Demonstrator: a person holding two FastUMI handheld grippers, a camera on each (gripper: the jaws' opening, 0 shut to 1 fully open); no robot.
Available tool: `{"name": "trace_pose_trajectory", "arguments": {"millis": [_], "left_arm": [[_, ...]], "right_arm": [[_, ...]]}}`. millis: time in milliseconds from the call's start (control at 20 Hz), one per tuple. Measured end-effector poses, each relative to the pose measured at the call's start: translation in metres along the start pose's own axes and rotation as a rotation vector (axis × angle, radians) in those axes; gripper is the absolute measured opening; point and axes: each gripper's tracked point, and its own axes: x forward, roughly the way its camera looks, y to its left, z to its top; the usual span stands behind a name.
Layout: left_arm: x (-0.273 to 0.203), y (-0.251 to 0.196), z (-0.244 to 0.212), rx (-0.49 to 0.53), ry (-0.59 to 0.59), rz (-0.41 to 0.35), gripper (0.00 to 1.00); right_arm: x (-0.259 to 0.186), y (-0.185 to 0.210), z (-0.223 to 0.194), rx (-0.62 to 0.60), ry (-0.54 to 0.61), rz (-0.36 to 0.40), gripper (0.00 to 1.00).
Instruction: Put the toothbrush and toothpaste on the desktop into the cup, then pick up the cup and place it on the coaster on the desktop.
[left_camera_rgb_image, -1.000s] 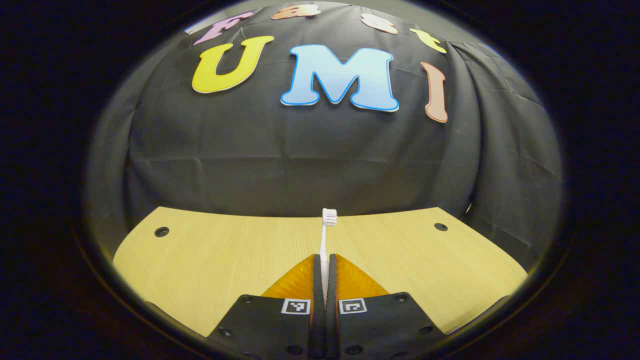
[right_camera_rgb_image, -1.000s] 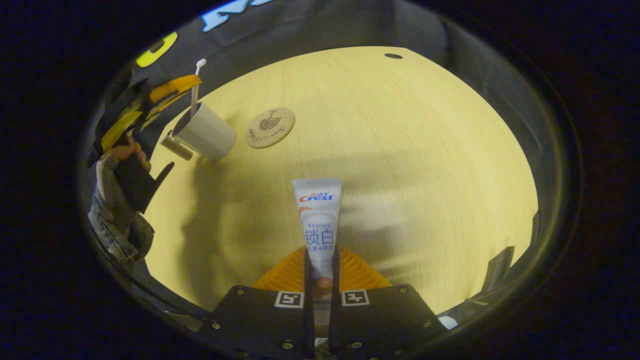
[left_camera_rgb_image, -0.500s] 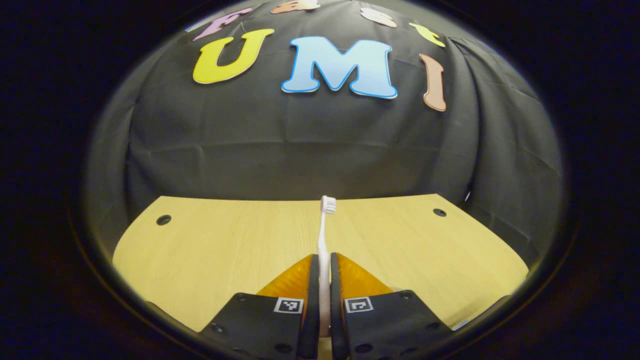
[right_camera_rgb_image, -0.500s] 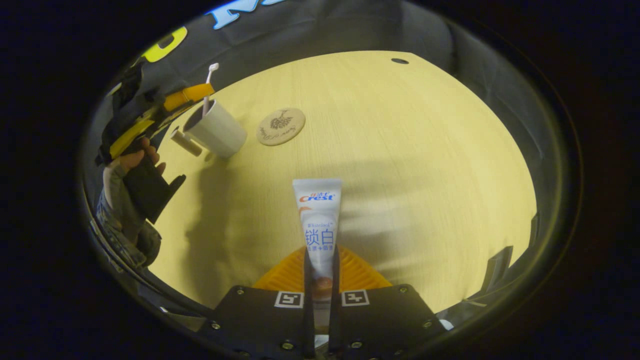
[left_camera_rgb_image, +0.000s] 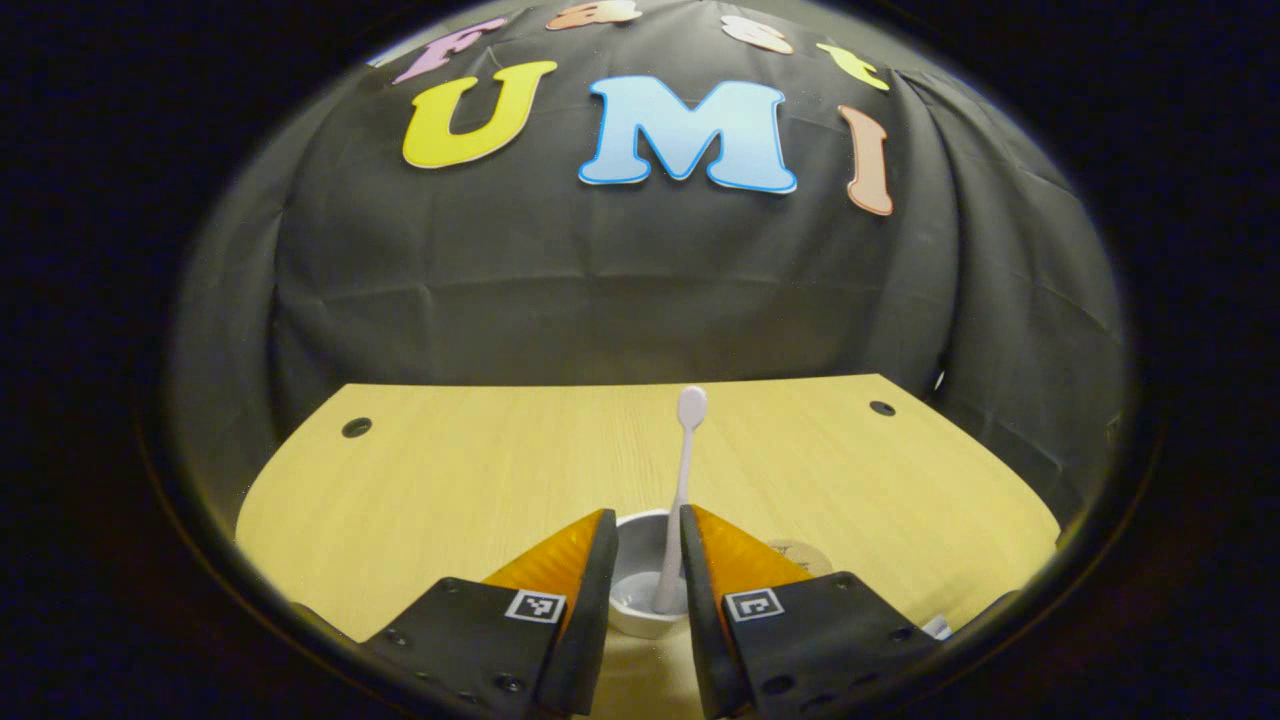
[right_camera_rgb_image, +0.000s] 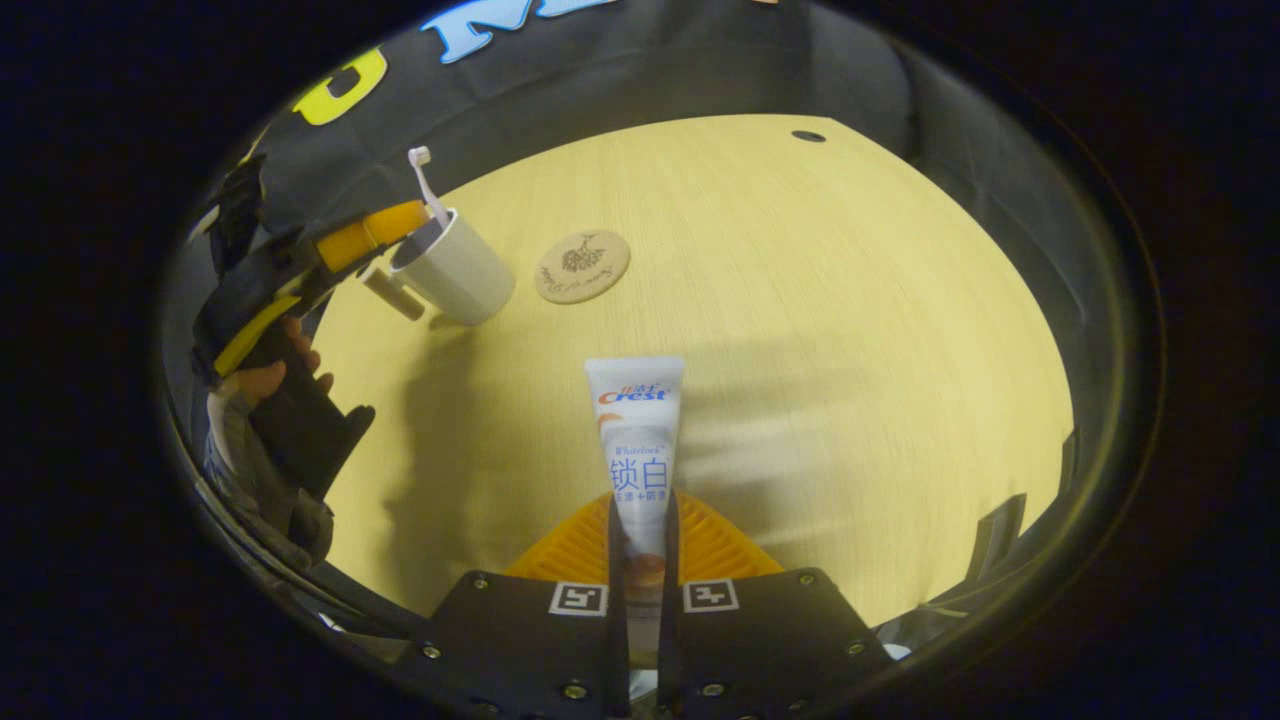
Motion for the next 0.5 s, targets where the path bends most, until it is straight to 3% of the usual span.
{"name": "trace_pose_trajectory", "arguments": {"millis": [100, 150, 200, 250, 500], "left_arm": [[-0.01, 0.009, 0.001, 0.0, -0.003, 0.018, 0.44], [-0.016, 0.015, 0.003, -0.001, -0.008, 0.025, 0.48], [-0.022, 0.02, 0.004, -0.002, -0.01, 0.031, 0.43], [-0.027, 0.025, 0.004, -0.001, -0.01, 0.037, 0.48], [-0.05, 0.057, -0.008, 0.013, 0.008, 0.064, 0.47]], "right_arm": [[-0.002, 0.007, 0.015, 0.008, -0.03, 0.01, 0.13], [-0.004, 0.011, 0.024, 0.015, -0.048, 0.02, 0.13], [-0.005, 0.017, 0.035, 0.022, -0.065, 0.03, 0.13], [-0.005, 0.022, 0.044, 0.03, -0.081, 0.041, 0.13], [-0.004, 0.058, 0.095, 0.057, -0.155, 0.099, 0.13]]}}
